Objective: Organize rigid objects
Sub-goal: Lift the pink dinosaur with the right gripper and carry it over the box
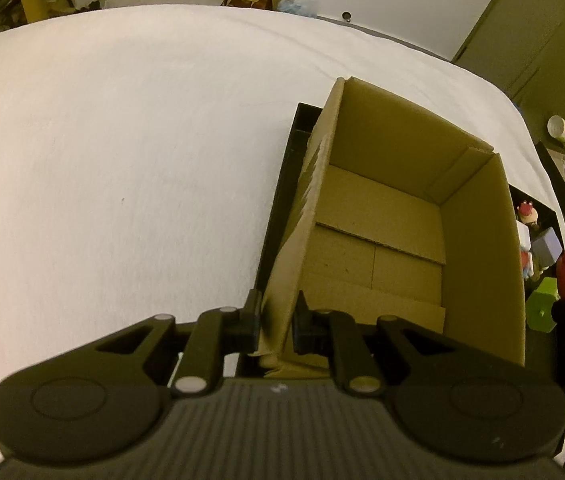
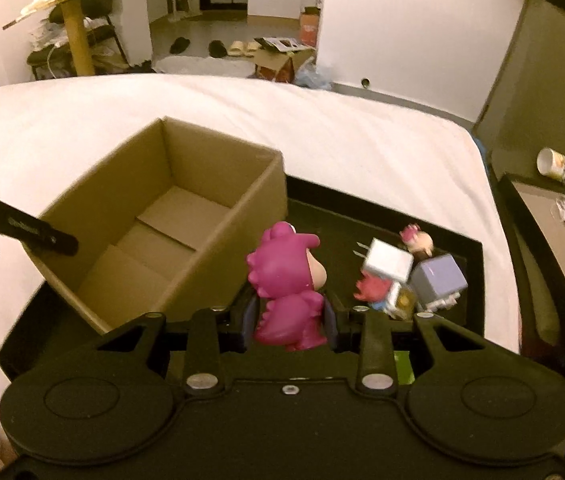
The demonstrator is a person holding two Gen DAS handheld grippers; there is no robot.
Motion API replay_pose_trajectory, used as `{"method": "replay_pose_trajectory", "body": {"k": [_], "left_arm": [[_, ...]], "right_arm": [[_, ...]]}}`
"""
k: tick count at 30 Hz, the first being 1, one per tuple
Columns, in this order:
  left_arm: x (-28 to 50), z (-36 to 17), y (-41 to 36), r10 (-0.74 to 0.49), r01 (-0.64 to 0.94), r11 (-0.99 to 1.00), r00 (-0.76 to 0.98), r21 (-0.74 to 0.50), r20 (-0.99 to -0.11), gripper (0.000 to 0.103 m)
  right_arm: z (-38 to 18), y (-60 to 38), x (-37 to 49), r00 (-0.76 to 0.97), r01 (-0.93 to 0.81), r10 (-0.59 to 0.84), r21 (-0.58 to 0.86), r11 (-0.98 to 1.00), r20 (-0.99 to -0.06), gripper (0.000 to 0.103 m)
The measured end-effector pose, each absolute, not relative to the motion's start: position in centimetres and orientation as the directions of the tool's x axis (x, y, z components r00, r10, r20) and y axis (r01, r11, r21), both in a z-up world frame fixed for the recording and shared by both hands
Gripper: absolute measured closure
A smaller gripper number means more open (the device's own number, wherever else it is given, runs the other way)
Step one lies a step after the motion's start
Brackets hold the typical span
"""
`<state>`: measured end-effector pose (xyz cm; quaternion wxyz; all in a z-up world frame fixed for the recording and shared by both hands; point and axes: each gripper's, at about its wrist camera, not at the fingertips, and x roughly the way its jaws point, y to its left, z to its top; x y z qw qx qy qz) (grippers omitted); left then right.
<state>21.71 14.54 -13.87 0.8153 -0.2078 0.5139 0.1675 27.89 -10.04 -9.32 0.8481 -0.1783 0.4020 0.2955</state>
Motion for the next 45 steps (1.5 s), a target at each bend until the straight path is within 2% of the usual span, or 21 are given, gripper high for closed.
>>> {"method": "replay_pose_trajectory", "body": {"k": [16, 45], "left_arm": [[21.7, -14.2, 13.5, 0.095, -0.458, 0.881, 0.423, -0.122, -0.901, 0.091], [20.0, -14.8, 14.4, 0.021, -0.391, 0.904, 0.442, -0.172, -0.897, 0.089]], "right_arm": [[-8.0, -5.5, 26.8, 0.468, -0.74, 0.449, -0.059, 0.671, -0.761, 0.069], [-12.3, 1.4, 25.9, 0.224, -0.897, 0.474, 0.01, 0.443, -0.851, 0.069]]}}
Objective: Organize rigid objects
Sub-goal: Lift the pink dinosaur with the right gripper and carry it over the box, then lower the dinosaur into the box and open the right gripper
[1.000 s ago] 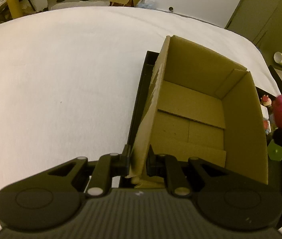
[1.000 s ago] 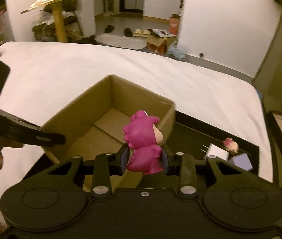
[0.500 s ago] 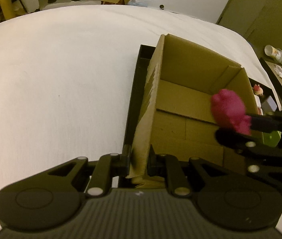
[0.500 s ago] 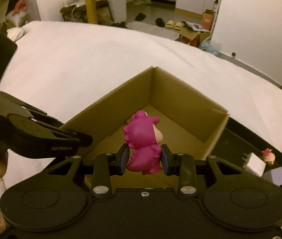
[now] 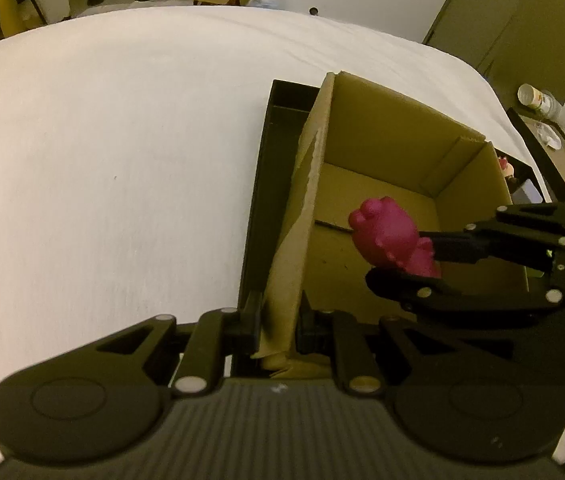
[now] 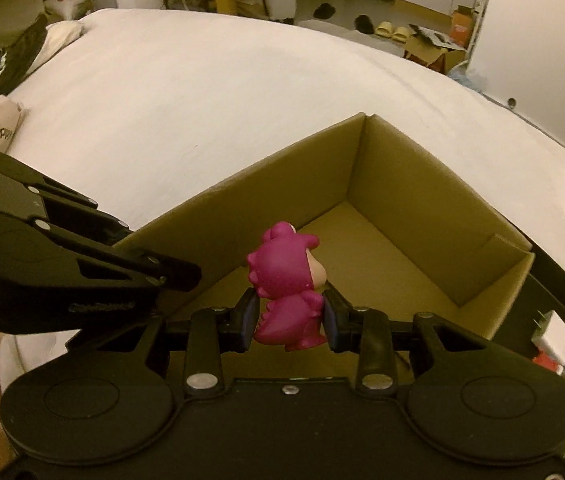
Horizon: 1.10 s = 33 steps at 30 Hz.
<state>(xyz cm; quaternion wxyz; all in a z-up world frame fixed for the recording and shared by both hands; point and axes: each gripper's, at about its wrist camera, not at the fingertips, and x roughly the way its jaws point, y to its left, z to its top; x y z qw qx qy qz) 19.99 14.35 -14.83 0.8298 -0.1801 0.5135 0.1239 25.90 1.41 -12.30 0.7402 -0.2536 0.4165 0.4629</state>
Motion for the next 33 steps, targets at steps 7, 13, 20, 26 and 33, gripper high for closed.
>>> {"method": "replay_pose_trajectory", "body": {"k": [7, 13, 20, 26, 33], "left_arm": [[19.9, -15.1, 14.4, 0.019, -0.396, 0.9, 0.447, -0.179, -0.895, 0.089], [19.6, -15.2, 14.6, 0.013, -0.399, 0.897, 0.454, -0.191, -0.891, 0.089], [19.4, -15.1, 14.8, 0.001, -0.399, 0.894, 0.452, -0.202, -0.892, 0.088], [19.6, -15.0, 14.8, 0.009, -0.406, 0.892, 0.452, -0.197, -0.892, 0.088], [19.6, -15.1, 14.7, 0.013, -0.402, 0.896, 0.452, -0.19, -0.892, 0.088]], "right_arm": [[-12.9, 2.4, 25.8, 0.199, -0.92, 0.464, -0.001, 0.392, -0.863, 0.069], [-13.3, 2.8, 26.4, 0.18, -0.926, 0.448, 0.003, 0.377, -0.876, 0.069], [-14.6, 3.5, 27.7, 0.142, -0.91, 0.417, 0.047, 0.411, -0.898, 0.069], [-14.4, 3.5, 27.5, 0.164, -0.905, 0.428, 0.036, 0.423, -0.889, 0.06], [-12.3, 2.7, 26.9, 0.235, -0.9, 0.451, -0.018, 0.435, -0.861, 0.06]]}}
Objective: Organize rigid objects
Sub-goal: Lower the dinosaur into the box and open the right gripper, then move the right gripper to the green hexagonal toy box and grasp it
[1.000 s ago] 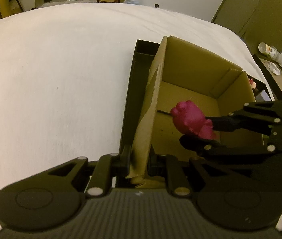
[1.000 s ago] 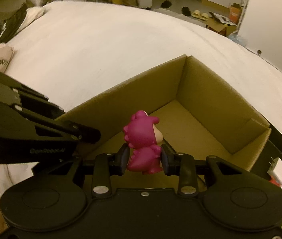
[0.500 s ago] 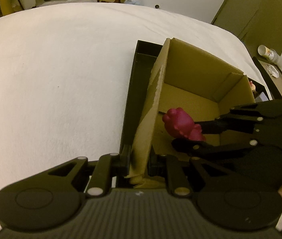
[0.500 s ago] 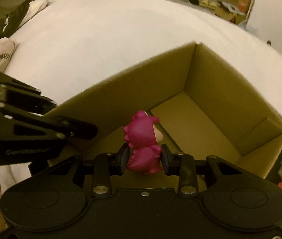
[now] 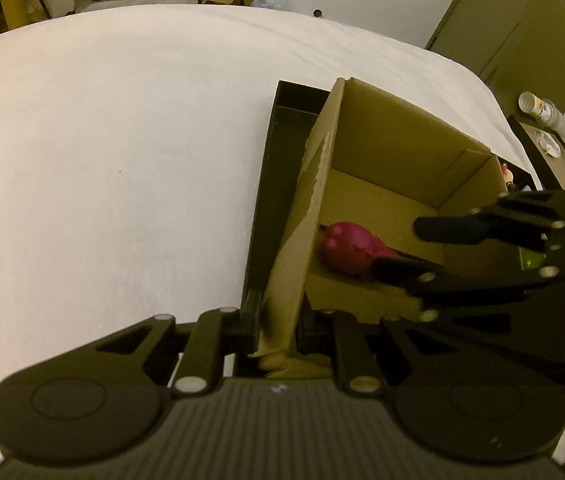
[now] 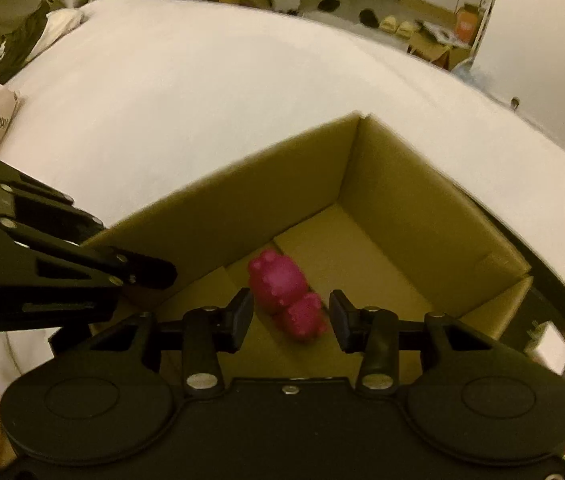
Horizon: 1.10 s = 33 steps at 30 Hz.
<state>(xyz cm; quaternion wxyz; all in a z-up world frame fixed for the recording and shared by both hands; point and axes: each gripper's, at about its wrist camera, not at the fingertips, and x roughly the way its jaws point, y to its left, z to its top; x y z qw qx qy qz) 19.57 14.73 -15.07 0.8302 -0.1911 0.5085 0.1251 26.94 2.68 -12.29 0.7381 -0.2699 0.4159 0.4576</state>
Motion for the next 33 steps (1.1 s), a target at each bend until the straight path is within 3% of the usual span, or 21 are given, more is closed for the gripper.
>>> {"method": "replay_pose_trajectory", "body": {"k": [20, 33], "left_arm": [[22.3, -13.2, 13.4, 0.061, -0.33, 0.941, 0.363, -0.068, -0.93, 0.09], [26.2, -13.0, 12.7, 0.111, -0.282, 0.959, 0.3, 0.023, -0.948, 0.09]], "right_arm": [[-8.3, -4.9, 26.8, 0.389, -0.82, 0.548, -0.007, 0.572, -0.741, 0.059], [-9.2, -12.1, 29.8, 0.51, -0.707, 0.507, -0.003, 0.707, -0.695, 0.059]]}}
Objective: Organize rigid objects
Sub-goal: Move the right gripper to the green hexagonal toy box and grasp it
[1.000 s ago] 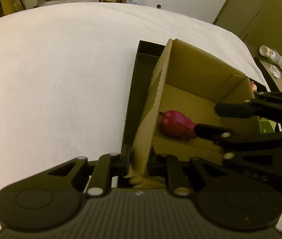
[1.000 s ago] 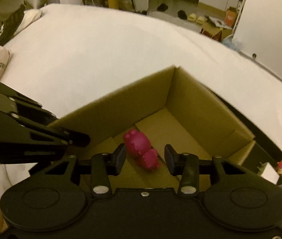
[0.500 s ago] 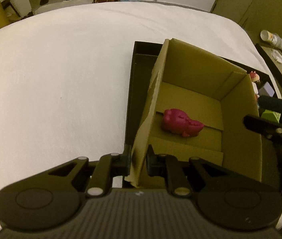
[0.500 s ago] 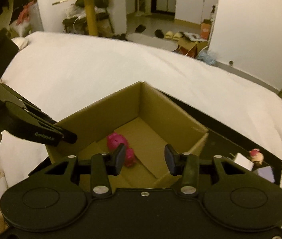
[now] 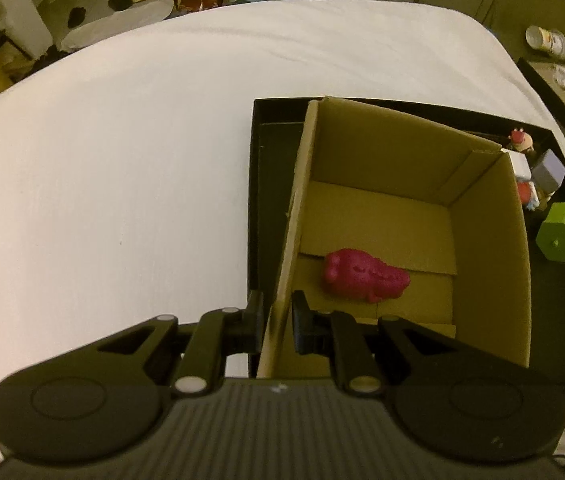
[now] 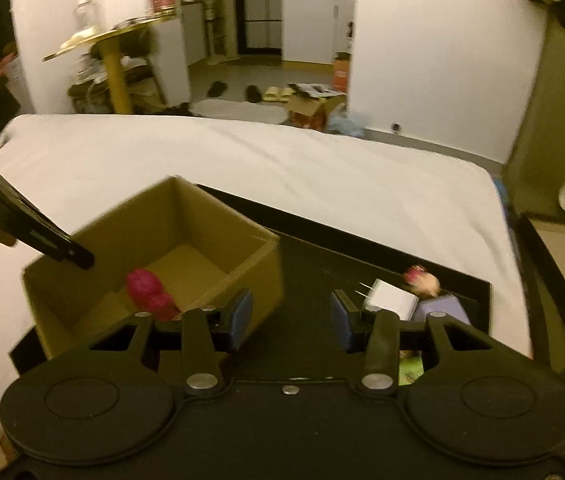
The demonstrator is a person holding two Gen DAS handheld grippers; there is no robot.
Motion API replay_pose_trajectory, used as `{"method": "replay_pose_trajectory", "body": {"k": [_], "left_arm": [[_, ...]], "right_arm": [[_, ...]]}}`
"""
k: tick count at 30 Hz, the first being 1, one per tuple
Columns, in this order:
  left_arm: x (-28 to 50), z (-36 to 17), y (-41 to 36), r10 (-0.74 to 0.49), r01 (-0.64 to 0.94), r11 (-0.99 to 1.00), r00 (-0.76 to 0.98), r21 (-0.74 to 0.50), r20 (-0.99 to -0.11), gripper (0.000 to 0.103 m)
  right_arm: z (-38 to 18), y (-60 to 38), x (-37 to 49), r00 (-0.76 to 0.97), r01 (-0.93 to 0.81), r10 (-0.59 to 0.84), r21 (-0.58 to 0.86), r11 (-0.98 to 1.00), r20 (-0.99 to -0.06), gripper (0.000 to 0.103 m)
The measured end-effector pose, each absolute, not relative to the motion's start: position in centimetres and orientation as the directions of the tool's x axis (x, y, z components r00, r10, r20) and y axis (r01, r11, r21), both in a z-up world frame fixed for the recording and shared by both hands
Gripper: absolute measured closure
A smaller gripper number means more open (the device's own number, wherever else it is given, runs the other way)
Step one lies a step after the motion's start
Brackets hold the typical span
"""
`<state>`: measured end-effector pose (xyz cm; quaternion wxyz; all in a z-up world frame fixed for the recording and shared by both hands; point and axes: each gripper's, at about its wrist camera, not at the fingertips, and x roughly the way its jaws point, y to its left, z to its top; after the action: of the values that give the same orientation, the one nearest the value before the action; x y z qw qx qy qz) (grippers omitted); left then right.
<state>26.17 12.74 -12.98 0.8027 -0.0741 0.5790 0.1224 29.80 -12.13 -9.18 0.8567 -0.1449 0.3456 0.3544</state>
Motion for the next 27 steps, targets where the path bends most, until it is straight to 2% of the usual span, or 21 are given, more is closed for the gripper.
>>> {"method": "replay_pose_trajectory", "body": {"k": [9, 16, 27], "left_arm": [[26.3, -14.0, 12.9, 0.125, -0.343, 0.939, 0.287, 0.021, -0.95, 0.09], [25.7, -13.5, 12.7, 0.147, -0.359, 0.933, 0.293, 0.034, -0.945, 0.09], [25.2, -13.8, 12.6, 0.141, -0.374, 0.927, 0.314, 0.014, -0.939, 0.09]], "right_arm": [[-12.5, -16.6, 31.4, 0.559, -0.601, 0.416, -0.004, 0.8, -0.717, 0.059], [-13.7, -17.9, 31.3, 0.617, -0.558, 0.368, -0.057, 0.828, -0.695, 0.059], [-16.0, -19.0, 32.6, 0.61, -0.511, 0.332, -0.037, 0.859, -0.719, 0.059]]}}
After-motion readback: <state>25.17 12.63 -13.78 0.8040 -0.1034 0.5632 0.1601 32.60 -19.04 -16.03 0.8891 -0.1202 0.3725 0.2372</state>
